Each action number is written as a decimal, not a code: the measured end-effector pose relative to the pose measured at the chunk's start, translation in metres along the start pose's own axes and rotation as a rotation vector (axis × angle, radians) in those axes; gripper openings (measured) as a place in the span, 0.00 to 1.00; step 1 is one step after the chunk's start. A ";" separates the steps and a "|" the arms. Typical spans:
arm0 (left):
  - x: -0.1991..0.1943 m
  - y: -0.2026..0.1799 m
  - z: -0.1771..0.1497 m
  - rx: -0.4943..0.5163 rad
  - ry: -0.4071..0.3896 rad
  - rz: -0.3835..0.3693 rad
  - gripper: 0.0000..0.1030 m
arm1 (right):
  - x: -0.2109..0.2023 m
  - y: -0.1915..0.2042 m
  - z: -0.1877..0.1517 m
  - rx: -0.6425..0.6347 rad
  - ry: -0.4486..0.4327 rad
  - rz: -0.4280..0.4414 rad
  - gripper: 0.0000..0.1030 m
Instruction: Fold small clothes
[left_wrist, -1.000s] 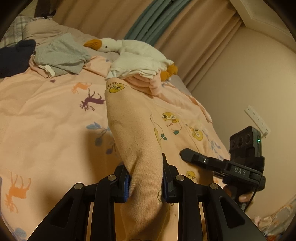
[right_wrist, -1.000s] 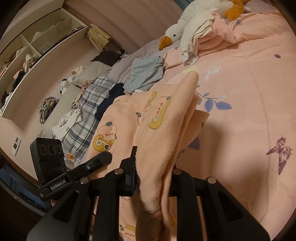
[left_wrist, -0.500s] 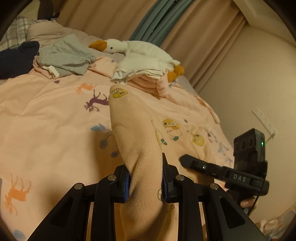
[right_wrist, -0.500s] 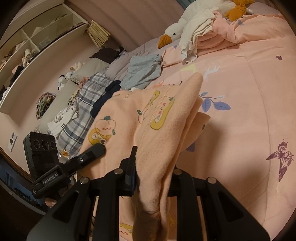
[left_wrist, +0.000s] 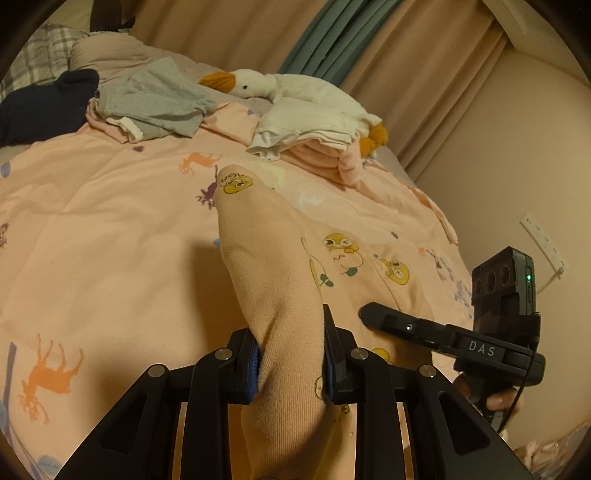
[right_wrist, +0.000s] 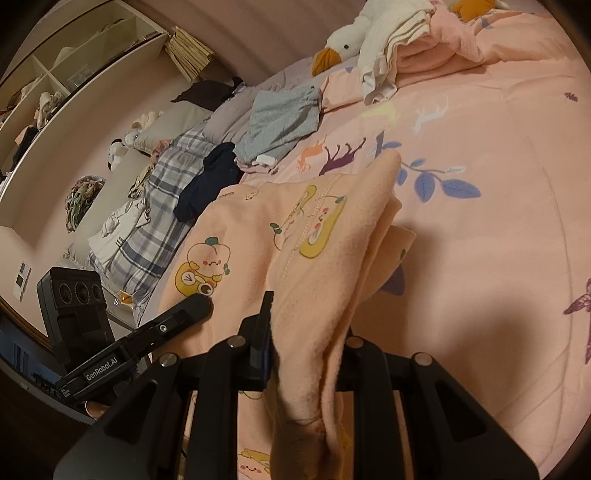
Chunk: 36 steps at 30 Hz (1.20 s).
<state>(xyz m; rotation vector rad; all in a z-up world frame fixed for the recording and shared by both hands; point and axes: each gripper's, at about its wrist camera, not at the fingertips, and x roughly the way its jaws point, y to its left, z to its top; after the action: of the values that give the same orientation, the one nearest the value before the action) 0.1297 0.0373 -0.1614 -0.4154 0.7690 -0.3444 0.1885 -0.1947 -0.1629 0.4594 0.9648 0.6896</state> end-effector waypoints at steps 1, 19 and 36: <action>0.001 0.001 0.000 -0.002 0.002 0.000 0.24 | 0.001 -0.001 0.001 0.001 0.001 -0.002 0.20; 0.060 0.051 -0.019 -0.125 0.140 0.005 0.32 | 0.044 -0.038 -0.011 0.047 0.087 -0.132 0.23; -0.005 0.003 -0.024 -0.021 0.014 0.199 0.33 | -0.027 0.037 -0.042 -0.150 -0.012 -0.223 0.23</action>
<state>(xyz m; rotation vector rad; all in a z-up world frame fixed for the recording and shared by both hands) 0.1094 0.0367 -0.1748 -0.3524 0.8211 -0.1530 0.1302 -0.1859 -0.1449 0.2195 0.9292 0.5517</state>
